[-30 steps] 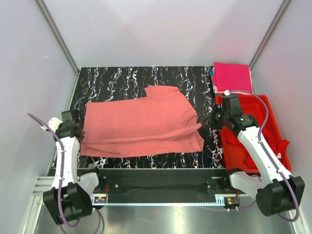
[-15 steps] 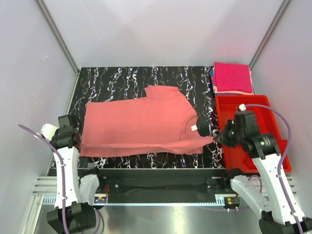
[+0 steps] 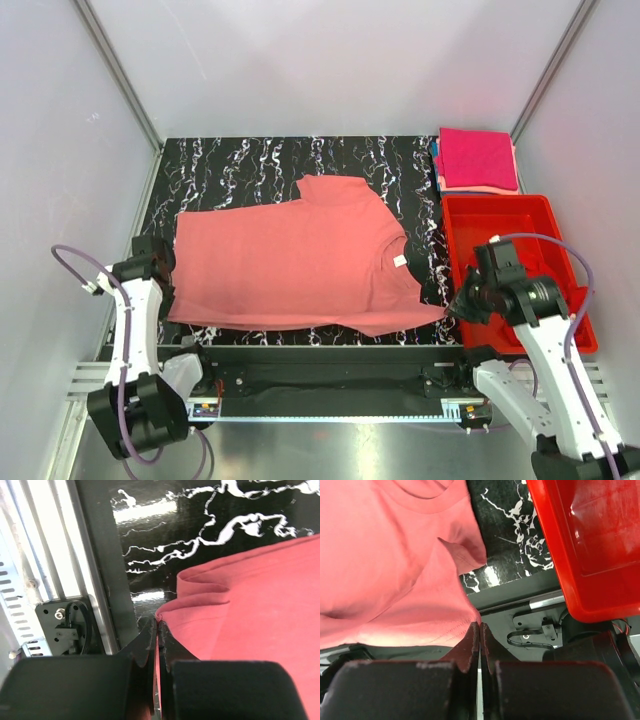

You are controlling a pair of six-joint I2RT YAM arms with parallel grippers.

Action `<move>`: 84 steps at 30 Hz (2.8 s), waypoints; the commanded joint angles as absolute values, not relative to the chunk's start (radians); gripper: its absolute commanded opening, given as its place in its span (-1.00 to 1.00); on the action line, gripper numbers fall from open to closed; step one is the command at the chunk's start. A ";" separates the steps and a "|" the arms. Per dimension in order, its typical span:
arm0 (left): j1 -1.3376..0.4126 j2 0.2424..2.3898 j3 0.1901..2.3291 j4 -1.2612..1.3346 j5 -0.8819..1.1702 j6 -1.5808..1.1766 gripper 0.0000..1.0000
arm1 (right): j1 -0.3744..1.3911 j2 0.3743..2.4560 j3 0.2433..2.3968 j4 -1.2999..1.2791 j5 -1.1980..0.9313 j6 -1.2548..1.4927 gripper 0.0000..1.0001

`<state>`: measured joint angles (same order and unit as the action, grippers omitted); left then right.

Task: Fold and stack the t-shirts
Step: Flatten the tshirt out, then fold the tshirt

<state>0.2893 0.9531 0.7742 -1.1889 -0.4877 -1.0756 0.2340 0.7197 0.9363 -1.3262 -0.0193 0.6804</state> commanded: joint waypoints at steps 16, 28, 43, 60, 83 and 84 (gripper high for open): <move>0.284 1.233 0.816 -1.118 -0.683 -1.155 -1.00 | 0.314 1.225 1.028 -0.940 0.166 0.666 -1.00; 0.282 1.404 0.845 -0.858 -0.542 -0.967 -0.92 | 0.314 1.463 1.152 -0.773 0.058 0.574 -1.00; 0.279 1.417 0.911 -0.819 -0.488 -0.911 -1.00 | 0.313 1.462 1.164 -0.818 0.133 0.575 -1.00; 0.239 1.398 0.980 -0.819 -0.532 -0.835 0.28 | 0.314 1.486 1.183 -0.709 0.003 0.571 -1.00; 0.164 1.422 0.937 -0.568 -0.238 -0.772 0.33 | 0.325 1.614 1.289 -0.804 0.014 0.575 -0.20; 0.161 1.437 0.936 -0.539 -0.227 -0.772 0.33 | 0.328 1.579 1.258 -0.783 -0.024 0.575 -0.25</move>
<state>0.1730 1.3994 0.9089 -0.6624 -0.3134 -0.7925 0.3092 1.6867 1.3231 -0.7746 0.0746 0.5793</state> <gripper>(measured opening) 0.670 0.394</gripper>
